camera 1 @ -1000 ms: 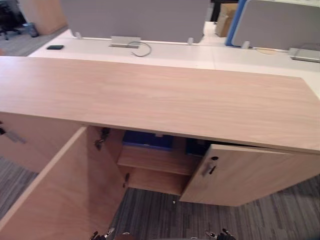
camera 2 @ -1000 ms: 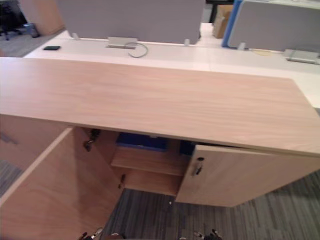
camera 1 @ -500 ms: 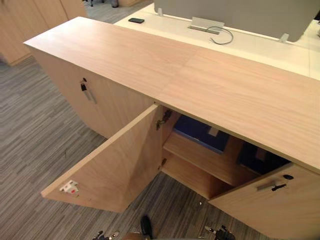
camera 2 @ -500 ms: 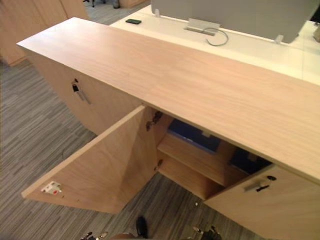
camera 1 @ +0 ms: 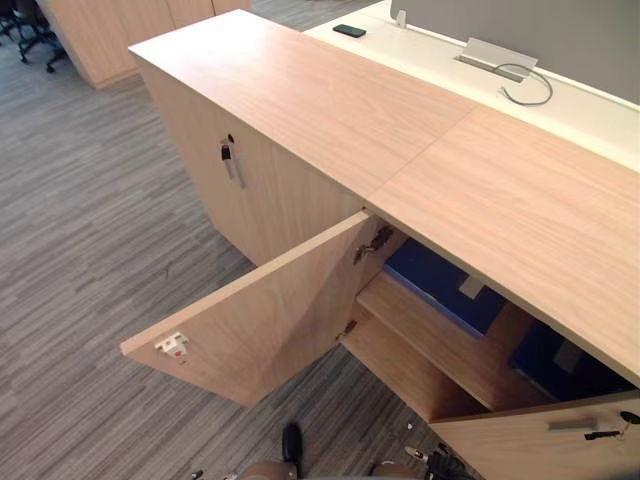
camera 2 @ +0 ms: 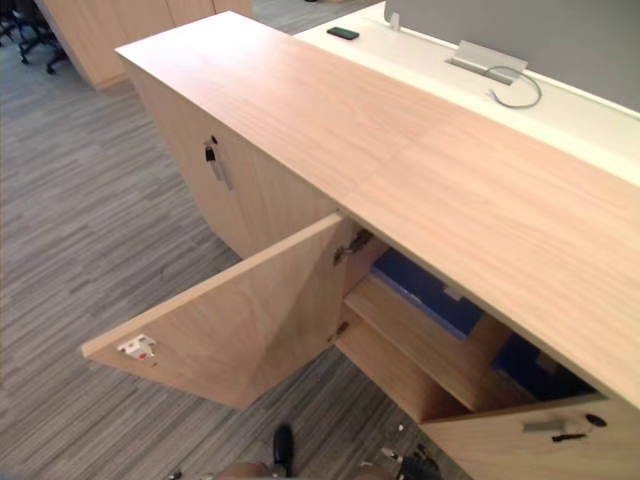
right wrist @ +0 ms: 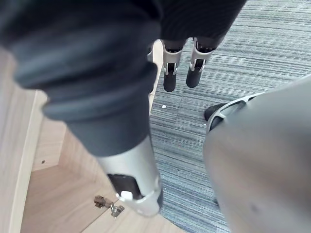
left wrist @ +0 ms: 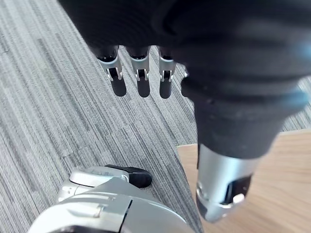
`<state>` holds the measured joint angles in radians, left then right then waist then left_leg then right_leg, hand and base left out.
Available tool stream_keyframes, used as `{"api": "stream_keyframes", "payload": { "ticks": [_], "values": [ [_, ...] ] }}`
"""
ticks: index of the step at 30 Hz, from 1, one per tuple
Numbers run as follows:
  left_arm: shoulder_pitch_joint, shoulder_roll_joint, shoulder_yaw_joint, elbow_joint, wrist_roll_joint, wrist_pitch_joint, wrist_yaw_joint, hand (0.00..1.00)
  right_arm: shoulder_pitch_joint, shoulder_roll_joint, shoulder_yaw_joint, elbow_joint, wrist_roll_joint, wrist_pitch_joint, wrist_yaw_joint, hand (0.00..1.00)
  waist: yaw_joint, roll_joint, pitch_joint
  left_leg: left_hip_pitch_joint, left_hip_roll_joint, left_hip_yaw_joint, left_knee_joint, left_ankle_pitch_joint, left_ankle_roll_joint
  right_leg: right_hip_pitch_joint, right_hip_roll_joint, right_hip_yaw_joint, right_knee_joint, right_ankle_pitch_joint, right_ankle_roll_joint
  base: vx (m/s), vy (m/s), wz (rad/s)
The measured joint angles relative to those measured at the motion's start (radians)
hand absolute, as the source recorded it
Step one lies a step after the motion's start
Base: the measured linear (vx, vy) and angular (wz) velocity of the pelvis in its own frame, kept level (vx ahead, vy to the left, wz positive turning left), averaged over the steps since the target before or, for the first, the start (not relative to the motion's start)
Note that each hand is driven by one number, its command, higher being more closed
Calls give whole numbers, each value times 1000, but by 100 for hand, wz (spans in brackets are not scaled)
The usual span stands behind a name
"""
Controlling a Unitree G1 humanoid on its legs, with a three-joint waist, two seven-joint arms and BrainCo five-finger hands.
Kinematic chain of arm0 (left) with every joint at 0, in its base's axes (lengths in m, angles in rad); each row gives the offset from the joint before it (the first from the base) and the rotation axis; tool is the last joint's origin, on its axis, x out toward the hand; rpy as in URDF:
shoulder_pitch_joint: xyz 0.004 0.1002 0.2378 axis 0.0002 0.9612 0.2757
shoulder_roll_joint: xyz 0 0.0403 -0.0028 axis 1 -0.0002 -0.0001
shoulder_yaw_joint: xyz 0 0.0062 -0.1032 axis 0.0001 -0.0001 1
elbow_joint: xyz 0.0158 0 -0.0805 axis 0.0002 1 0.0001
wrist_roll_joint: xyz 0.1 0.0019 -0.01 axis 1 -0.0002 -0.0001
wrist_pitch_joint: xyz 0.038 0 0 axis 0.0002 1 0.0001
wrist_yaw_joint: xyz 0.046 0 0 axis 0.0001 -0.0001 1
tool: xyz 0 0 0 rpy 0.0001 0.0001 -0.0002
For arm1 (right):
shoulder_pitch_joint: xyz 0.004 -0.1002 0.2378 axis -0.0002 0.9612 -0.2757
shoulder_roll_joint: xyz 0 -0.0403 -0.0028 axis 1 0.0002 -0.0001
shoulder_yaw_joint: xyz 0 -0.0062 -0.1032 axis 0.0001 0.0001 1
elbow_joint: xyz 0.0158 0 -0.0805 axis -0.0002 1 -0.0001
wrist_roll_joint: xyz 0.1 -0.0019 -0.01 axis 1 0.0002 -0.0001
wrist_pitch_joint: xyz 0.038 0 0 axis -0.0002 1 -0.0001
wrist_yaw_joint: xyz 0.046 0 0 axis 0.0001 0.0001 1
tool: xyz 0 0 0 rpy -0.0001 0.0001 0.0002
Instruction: Walk over to the cabinet, pick up the folder, carry it to the office cabinet, place the folder inside the office cabinet, then close the office cabinet door
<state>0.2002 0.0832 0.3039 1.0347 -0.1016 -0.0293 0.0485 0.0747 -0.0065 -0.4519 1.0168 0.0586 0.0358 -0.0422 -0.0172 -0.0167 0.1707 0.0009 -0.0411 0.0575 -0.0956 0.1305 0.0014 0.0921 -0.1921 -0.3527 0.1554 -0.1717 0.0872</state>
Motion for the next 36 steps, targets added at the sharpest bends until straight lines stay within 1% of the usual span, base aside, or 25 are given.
{"api": "stream_keyframes", "payload": {
  "ticks": [2, 4, 7, 11, 14, 15, 16, 17, 18, 19, 20, 21, 23, 24, 25, 26, 27, 28, 29, 30, 31, 32, 33, 35, 36],
  "values": [
    [1, -2, 14, 8, -25, 0, 0, 0, 2, 0, 0, 0, 0, 1, -1, 0, 0, -2, -2, 1, 21, 2, 0, 3, -12, 5, 23, -2, -15, 0, 0, 11, -175, -9],
    [-1, -1, 11, 8, -21, 0, 0, 0, 6, 0, 0, 1, 0, 1, -2, 0, 0, -2, -2, 1, 29, -1, 0, 3, -18, 13, 36, -7, -26, 0, 0, 25, -104, 3],
    [-3, 6, -30, 2, -3, -1, 1, 0, 8, 0, 1, 6, 0, 1, -3, 0, -3, -3, -2, -8, 34, -17, 0, 12, -32, 32, 49, -33, -39, -1, -2, 42, -92, 25],
    [-9, 23, -89, -17, 20, -1, 2, 0, -5, 0, 5, 9, 0, 0, -4, 0, 1, 0, 3, -27, 35, -44, 0, 24, -45, 30, 50, -63, -37, -2, -4, 4, -24, 24],
    [-21, 29, -122, -48, 25, -3, 1, 0, -16, -6, 6, 9, 0, 0, -4, 0, -1, 6, 29, -45, 32, -57, 0, 37, -46, 22, 46, -90, -28, -3, -6, -49, 5, 29],
    [-21, 37, -131, -56, 30, -3, 1, 0, -17, -9, 6, 9, 0, 0, -4, 0, 0, 6, 31, -60, 34, -44, 0, 34, -50, 8, 42, -105, -17, -5, -8, -104, 39, 26],
    [-22, 39, -129, -58, 39, -3, 0, 0, -14, -9, 2, 8, 1, 0, -5, 0, -7, 4, 31, -75, 54, 67, 0, -2, -45, 1, 32, -120, -10, -5, -8, -114, 55, 34],
    [-23, 40, -126, -63, 44, -3, 0, 0, -12, -10, 0, 8, 3, 0, -7, 0, -9, 2, 31, -79, 61, 124, 1, -17, -54, -2, 22, -136, -6, -5, -8, -77, 97, 50],
    [-26, 40, -122, -64, 55, -5, -2, 0, -9, -14, -6, 6, 8, 0, -11, 0, -23, -6, 34, -88, 65, 205, 7, -29, -53, -19, -5, -153, 9, -5, -8, -7, 136, 41],
    [-26, 33, -112, -62, 57, -6, -4, 0, -12, -27, -22, 1, 17, 1, -14, 0, -24, 6, 36, -88, 68, 254, 14, -9, -48, -35, -29, -154, 42, -8, -3, 12, 142, 27],
    [-23, 27, -102, -62, 58, -6, -6, 0, -12, -32, -32, -4, 26, 0, -16, 0, -24, 18, 33, -87, 77, 265, 20, 50, -46, -44, -35, -151, 61, -16, 6, 32, 143, 3],
    [-24, 26, -88, -60, 60, -6, -11, 0, -16, -34, -36, -7, 40, 0, -19, 0, -26, 16, 31, -89, 60, 256, 18, 48, -24, -71, -56, -138, 98, -29, 19, 0, 139, 3],
    [-26, 37, -78, -60, 72, -9, -20, 0, -18, -34, -41, -12, 40, 0, -19, 0, -26, 5, 24, -119, 32, 242, 23, 63, -32, -104, -89, -136, 117, -31, 21, -35, 138, 24],
    [-39, 53, -67, -55, 92, -8, -30, 0, -21, -36, -73, -12, 40, 0, -19, 0, -38, -15, 16, -147, -4, 190, 16, 114, -87, -123, -133, -141, 111, -26, 29, -21, 82, 22],
    [-50, 64, -17, -21, 125, -2, -40, 0, -26, -42, -88, -3, 39, -1, -18, 0, -34, -29, 18, -160, 20, 189, 111, 24, -13, -131, -168, -133, 109, -4, 44, 21, 37, 8],
    [-49, 69, 14, -7, 137, 5, -42, 0, -26, -48, -98, -2, 39, -4, -18, 0, -41, -23, 16, -156, 59, 201, 155, -17, -15, -130, -173, -126, 109, 4, 47, 84, 9, -18],
    [-38, 83, 60, 13, 156, 18, -46, 0, -19, -68, -120, 0, 39, -5, -19, 0, -52, 6, 6, -127, 134, 193, 160, -40, -71, -130, -164, -121, 108, 15, 65, 150, 106, -26],
    [-41, 99, 91, 15, 170, 24, -50, 0, -13, -92, -141, 1, 39, -1, -18, 0, -48, 45, 1, -90, 160, 137, 94, -44, -136, -148, -150, -102, 106, 29, 82, 130, 196, -25],
    [-58, 124, 103, 15, 172, 25, -53, 0, -15, -97, -152, 3, 39, -1, -18, 0, -49, 54, 2, -84, 149, 140, 67, -38, -129, -156, -154, -90, 90, 50, 84, 65, 285, -28],
    [-88, 187, 110, 13, 178, 26, -56, 0, -15, -89, -154, 14, 39, -1, -16, 0, -45, 53, 7, -90, 139, 148, 55, -28, -119, -162, -152, -86, 47, 100, 70, -40, 233, -24],
    [-106, 259, 120, 8, 191, 26, -57, 0, -10, -72, -155, 22, 40, 1, -16, 0, -45, 51, 5, -86, 131, 158, 40, -22, -111, -161, -148, -83, 9, 133, 62, -62, 177, -24],
    [-119, 295, 123, -7, 196, 27, -57, 0, -5, -62, -155, 21, 40, 0, -16, 0, -47, 48, 4, -83, 127, 163, 33, -19, -107, -160, -148, -79, -5, 145, 62, -58, 97, -29],
    [-142, 360, 123, -49, 204, 27, -57, 0, 7, -47, -155, 21, 41, 1, -16, 0, -47, 43, 1, -79, 120, 171, 15, -9, -101, -160, -146, -75, -29, 166, 66, -38, 48, -19],
    [-193, 435, 117, -114, 210, 24, -55, 0, 25, -32, -155, 20, 49, 0, -16, 0, -45, 40, 0, -77, 110, 175, 9, 0, -94, -159, -144, -55, -50, 176, 63, -83, 38, -17],
    [-219, 459, 108, -152, 211, 21, -52, 0, 33, -26, -155, 19, 54, 0, -16, 0, -46, 42, 0, -74, 109, 177, 8, 3, -94, -156, -141, -50, -58, 176, 63, -104, 8, -15]
  ]
}}
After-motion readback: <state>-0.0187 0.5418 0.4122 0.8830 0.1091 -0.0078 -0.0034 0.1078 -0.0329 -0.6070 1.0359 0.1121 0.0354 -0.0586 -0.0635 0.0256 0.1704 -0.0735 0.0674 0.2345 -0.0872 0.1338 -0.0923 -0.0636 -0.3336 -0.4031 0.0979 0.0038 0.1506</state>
